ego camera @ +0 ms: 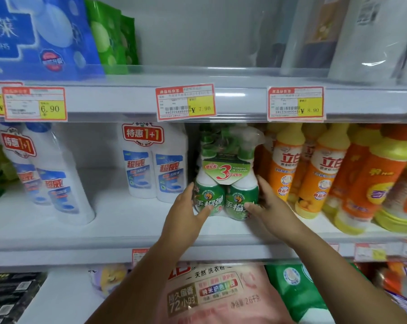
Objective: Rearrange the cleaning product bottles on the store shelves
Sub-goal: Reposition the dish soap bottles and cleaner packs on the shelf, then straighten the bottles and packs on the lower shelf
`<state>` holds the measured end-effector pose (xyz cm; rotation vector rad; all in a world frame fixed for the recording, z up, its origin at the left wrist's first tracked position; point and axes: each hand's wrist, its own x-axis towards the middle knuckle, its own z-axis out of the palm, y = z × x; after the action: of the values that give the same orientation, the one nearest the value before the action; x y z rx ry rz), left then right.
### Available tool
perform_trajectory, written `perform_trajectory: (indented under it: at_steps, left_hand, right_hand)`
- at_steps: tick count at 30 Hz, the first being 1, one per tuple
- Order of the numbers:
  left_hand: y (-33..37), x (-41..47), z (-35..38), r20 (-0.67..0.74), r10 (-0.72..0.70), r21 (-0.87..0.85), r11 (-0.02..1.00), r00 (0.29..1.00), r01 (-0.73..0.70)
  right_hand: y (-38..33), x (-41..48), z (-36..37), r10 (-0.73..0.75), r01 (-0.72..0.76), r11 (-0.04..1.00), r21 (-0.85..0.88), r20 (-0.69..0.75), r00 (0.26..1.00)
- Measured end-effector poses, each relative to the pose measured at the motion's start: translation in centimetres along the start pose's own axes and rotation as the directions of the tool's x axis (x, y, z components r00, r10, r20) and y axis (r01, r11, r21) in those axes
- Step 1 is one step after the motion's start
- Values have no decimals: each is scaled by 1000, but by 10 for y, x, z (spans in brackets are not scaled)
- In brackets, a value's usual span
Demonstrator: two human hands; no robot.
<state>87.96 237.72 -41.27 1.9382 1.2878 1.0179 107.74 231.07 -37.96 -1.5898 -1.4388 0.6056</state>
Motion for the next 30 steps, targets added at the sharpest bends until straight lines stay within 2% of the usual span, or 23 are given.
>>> perform_trajectory:
  at_steps: [5, 18, 20, 22, 24, 26, 30]
  left_hand:
    - [1, -1, -1, -17, -5, 13, 1000, 1000, 5]
    - [0, -4, -5, 92, -19, 33, 999, 996, 16]
    - [0, -5, -10, 120, -14, -14, 1000, 993, 16]
    - [-1, -7, -18, 115, -17, 4, 1000, 993, 17]
    - [-3, -10, -31, 62, -23, 56, 998, 998, 19]
    - [-7, -13, -47, -18, -26, 94, 995, 999, 28]
    - [-25, -15, -82, -160, -66, 164, 982, 985, 92]
  right_hand:
    - [-3, -3, 10, -7, 5, 1000, -20, -120, 993]
    - [-1, 1, 17, 17, -30, 993, -117, -116, 993]
    - [-5, -4, 19, 24, -57, 981, -184, -179, 984]
    - [-15, -11, 23, -46, -63, 944, -323, -319, 947]
    - [-31, -19, 31, -184, -3, 915, -403, -425, 886]
    - [-48, -26, 45, -309, 143, 916, -375, -431, 848]
    - [-68, -27, 91, -394, 336, 905, -260, -215, 894]
